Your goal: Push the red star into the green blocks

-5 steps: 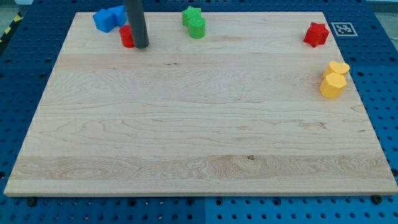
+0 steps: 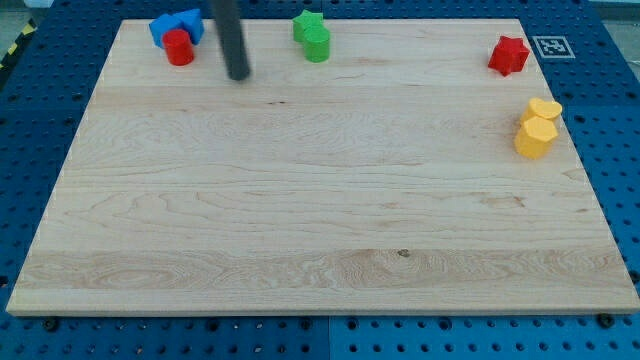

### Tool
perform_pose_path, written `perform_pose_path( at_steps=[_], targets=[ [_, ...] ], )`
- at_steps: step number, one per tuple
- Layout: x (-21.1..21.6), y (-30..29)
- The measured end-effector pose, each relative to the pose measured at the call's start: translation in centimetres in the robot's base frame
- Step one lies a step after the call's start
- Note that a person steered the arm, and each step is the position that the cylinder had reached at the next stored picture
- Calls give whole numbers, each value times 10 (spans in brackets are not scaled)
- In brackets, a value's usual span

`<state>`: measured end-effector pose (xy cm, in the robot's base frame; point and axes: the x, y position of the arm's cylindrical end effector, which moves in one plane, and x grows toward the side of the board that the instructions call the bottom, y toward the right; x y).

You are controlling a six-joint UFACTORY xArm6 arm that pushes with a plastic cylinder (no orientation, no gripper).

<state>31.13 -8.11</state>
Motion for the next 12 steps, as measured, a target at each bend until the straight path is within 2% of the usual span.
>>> perform_pose_path(
  at_steps=[2,3,5,6,7,8,12],
  targets=[
    [1,150],
    [-19,195],
    [-96,286],
    [-106,344],
    [-75,378],
    [-36,377],
    [-12,232]
  ],
)
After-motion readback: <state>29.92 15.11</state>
